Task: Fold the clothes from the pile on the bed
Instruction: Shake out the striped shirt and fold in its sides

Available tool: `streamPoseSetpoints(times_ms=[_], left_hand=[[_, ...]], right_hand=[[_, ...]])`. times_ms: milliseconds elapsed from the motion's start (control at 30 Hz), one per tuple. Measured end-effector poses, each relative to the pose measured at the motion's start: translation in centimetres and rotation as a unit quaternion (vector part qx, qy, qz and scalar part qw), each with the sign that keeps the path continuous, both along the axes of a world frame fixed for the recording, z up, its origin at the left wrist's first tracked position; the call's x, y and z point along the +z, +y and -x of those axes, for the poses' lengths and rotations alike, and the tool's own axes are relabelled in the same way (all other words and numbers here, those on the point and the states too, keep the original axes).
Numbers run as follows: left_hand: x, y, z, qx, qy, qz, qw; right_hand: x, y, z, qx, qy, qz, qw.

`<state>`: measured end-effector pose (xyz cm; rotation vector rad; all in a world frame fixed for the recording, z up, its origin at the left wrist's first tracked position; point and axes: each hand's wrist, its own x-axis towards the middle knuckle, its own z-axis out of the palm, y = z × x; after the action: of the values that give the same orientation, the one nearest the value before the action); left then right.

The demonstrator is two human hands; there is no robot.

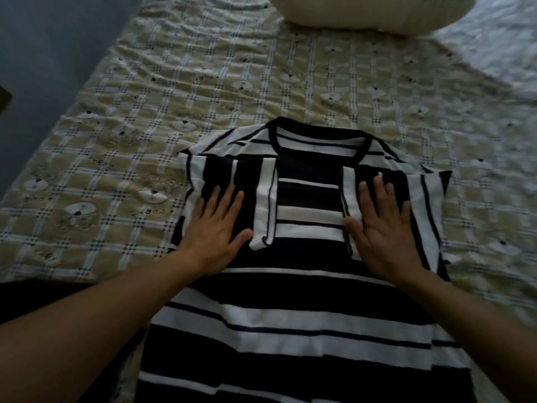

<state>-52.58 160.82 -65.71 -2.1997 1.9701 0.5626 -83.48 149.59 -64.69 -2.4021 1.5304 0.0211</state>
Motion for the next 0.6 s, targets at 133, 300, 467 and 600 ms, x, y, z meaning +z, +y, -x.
streamPoseSetpoints(times_ms=[133,300,467,600], left_hand=[[-0.2,-1.1,-0.4,-0.013,-0.002,0.026,1.000],[0.8,-7.6,-3.0,-0.061,-0.086,0.054,0.993],[2.5,-14.1,-4.0,0.041,-0.080,0.015,0.996],[3.6,-16.0,-4.0,0.068,0.007,0.012,0.998]], right_hand=[[-1.8,-1.6,0.9,0.020,0.074,-0.104,0.992],[2.3,-7.9,-0.5,0.032,0.016,0.056,0.998],[2.8,-14.7,0.1,-0.050,0.146,-0.072,0.985],[3.1,-15.5,0.4,-0.060,0.044,-0.156,0.985]])
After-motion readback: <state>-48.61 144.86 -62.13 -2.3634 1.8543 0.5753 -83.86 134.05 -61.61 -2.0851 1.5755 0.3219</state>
